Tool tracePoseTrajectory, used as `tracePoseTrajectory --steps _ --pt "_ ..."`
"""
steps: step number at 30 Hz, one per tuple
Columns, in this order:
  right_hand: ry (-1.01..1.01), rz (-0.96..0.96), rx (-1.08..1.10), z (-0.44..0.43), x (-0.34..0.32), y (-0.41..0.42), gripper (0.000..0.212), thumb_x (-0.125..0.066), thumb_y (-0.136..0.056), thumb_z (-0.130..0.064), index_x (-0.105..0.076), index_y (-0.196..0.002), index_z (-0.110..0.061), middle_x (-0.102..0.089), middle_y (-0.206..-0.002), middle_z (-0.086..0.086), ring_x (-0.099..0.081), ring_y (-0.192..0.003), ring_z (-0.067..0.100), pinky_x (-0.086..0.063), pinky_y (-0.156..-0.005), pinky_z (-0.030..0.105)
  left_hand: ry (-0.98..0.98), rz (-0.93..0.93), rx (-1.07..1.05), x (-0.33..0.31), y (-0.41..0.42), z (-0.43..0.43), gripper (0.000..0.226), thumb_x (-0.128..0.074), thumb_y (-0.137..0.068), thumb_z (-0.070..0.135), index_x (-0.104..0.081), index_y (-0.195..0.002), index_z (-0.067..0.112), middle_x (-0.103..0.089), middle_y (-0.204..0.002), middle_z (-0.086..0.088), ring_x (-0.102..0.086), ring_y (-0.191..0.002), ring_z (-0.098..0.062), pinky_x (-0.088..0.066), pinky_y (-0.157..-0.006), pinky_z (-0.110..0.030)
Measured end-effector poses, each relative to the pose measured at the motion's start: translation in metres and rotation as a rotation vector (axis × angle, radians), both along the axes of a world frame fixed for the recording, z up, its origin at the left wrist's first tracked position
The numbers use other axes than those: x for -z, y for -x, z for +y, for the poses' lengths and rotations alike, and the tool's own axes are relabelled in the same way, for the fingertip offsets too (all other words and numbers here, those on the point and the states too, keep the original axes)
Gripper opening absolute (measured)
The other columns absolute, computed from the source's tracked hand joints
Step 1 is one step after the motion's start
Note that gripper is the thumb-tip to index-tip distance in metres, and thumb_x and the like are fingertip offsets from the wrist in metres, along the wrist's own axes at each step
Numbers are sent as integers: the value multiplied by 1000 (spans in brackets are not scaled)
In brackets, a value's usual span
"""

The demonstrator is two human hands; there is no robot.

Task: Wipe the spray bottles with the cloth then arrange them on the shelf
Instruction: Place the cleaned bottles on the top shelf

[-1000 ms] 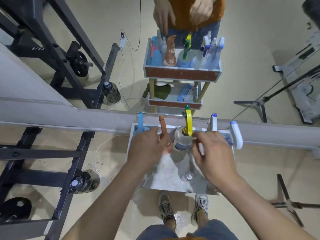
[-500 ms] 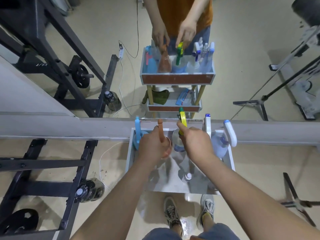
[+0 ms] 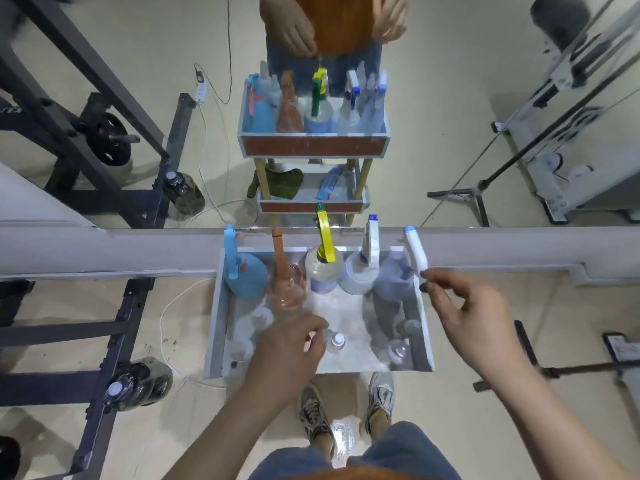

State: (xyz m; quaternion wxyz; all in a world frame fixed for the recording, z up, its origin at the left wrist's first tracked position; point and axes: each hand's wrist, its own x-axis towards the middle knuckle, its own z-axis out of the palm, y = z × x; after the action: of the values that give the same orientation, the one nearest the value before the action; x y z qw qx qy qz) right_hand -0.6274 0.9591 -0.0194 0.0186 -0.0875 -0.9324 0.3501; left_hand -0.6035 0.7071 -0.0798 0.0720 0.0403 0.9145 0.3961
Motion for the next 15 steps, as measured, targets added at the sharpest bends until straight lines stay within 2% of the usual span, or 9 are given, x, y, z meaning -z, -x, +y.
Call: tracePoseTrajectory --steps 2,4,6,8,10,12,15 --pt "128 -49 96 22 21 -14 26 -67 -91 -11 -67 -100 -36 -72 -97 -12 -61 -86 2 -41 -72 4 -6 -31 59 15 -13 22 16 -61 -86 17 -72 -95 24 -66 -90 13 -51 -76 2 -43 -73 -16" --pt "226 -201 94 39 44 -24 35 -70 -88 -7 -65 -110 -35 -70 -110 -7 -61 -99 5 -41 -78 13 -9 -43 140 24 -22 49 19 -60 -86 22 -72 -101 24 -66 -96 10 -56 -82 -3 -42 -79 -13" --pt "181 -308 4 48 67 -32 47 -72 -85 -6 -63 -124 -31 -65 -121 -7 -57 -116 12 -36 -91 16 -10 -71 211 29 -27 76 30 -61 -90 28 -66 -119 26 -64 -113 11 -60 -97 -10 -46 -89 -20" --pt "77 -313 -75 52 87 -35 55 -76 -82 -8 -61 -130 -29 -63 -126 -6 -53 -123 18 -35 -99 20 -49 -108 205 35 -28 98 42 -64 -90 31 -57 -131 30 -58 -127 14 -57 -111 -9 -46 -96 -28" --pt "49 -287 -114 51 101 -35 56 -78 -79 -15 -61 -130 -32 -63 -127 -5 -52 -124 22 -40 -103 32 -71 -88 167 42 -28 118 43 -66 -86 31 -59 -128 28 -60 -125 12 -56 -112 -10 -47 -95 -31" --pt "45 -278 -123 49 110 -32 54 -79 -80 -22 -62 -128 -37 -63 -125 -7 -50 -124 21 -42 -103 41 -72 -89 103 51 -28 132 34 -61 -85 32 -66 -118 26 -63 -115 11 -59 -103 -11 -49 -89 -34" --pt "33 -231 -135 46 123 -29 42 -77 -83 -29 -67 -123 -36 -65 -123 -8 -50 -121 19 -41 -101 40 -57 -48 30 58 -30 142 26 -53 -88 32 -72 -106 25 -67 -105 10 -61 -95 -12 -51 -82 -32"
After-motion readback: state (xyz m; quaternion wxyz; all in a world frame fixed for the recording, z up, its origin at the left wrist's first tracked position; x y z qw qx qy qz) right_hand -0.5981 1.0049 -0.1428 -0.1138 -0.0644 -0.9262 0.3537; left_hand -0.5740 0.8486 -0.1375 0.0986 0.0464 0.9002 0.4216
